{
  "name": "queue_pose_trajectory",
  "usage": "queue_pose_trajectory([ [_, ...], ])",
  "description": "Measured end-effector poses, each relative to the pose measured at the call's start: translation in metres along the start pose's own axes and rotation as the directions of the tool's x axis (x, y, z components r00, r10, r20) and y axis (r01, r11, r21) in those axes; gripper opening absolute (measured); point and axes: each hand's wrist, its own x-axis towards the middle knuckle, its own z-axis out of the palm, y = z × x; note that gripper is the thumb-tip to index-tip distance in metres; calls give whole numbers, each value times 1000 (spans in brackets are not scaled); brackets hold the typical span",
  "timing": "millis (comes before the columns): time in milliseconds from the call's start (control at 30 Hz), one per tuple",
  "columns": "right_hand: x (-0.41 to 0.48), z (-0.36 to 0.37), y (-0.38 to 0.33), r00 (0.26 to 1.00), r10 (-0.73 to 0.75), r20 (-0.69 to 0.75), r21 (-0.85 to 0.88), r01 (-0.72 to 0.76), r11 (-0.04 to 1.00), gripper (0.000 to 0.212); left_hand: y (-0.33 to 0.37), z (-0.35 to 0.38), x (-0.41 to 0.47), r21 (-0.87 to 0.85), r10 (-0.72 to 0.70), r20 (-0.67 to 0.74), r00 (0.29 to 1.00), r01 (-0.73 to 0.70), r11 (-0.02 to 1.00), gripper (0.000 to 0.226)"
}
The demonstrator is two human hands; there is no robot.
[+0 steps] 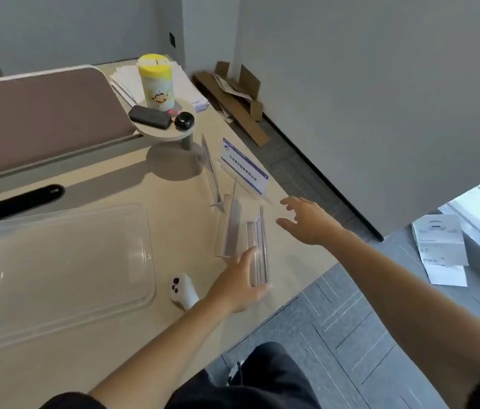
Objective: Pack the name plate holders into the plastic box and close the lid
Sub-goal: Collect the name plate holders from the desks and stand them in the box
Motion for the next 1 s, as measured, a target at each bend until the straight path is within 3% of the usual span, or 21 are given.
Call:
queue_pose_trajectory([
  [200,70,28,23,963,-113,245,115,87,990,85,6,30,39,289,-57,113,992,22,957,112],
  [367,107,48,41,850,-284,444,411,88,907,97,13,50,58,389,-193,-1,981,179,904,94],
  [467,109,58,46,798,-335,500,524,29,851,114,24,60,61,335,-257,-61,964,263,905,86],
  [600,112,73,53,801,-373,468,631,-7,776,86,31,71,62,170,-341,-104,935,354,920,77],
  [700,116,78,58,794,-390,467,647,-5,763,79,33,75,60,117,-418,-164,894,438,891,69],
  [767,114,74,59,796,-403,451,657,9,754,79,36,72,57,98,-431,-190,882,454,886,68],
  [867,113,66,58,831,-381,404,653,29,756,100,43,65,52,40,-421,-243,874,443,896,70],
  [933,113,61,54,848,-390,360,695,35,718,95,51,59,48,-31,-412,-276,868,421,907,72],
  [1000,111,54,45,844,-368,390,760,-69,646,88,60,54,44,-75,-401,-299,866,397,915,75],
])
